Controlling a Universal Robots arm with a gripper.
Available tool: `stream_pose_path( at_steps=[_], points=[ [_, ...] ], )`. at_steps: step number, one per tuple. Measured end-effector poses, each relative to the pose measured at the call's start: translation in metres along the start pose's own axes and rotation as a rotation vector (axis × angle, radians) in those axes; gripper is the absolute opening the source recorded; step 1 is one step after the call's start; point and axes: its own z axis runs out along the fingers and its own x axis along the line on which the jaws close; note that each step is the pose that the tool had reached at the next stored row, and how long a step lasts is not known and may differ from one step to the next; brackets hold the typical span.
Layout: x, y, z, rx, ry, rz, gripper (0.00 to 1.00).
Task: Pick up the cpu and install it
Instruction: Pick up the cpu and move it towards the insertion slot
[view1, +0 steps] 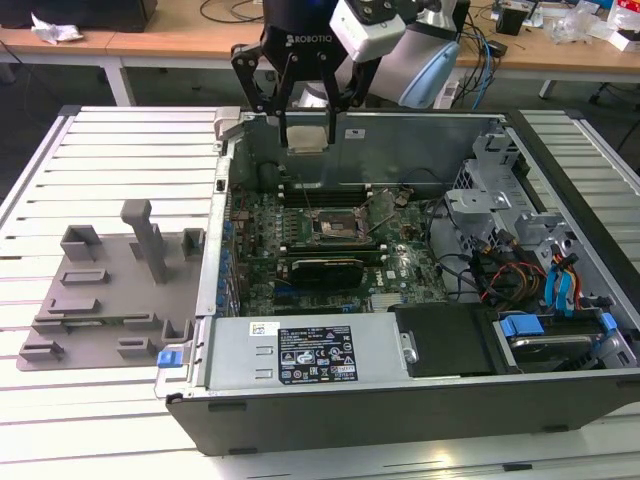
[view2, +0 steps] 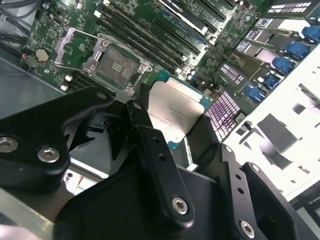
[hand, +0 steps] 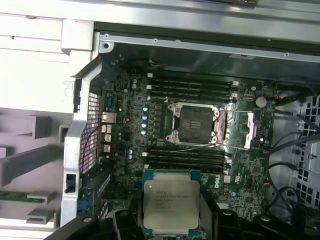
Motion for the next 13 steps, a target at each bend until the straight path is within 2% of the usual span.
stream_pose_path(
  at_steps=[6, 13],
  points=[
    [-0.0057, 0.0018, 0.0040, 0.0000, 0.0010, 0.000, 0.55],
    [-0.0123, 0.0049, 0.0122, -0.0002, 0.0020, 0.000, 0.55]
  ],
)
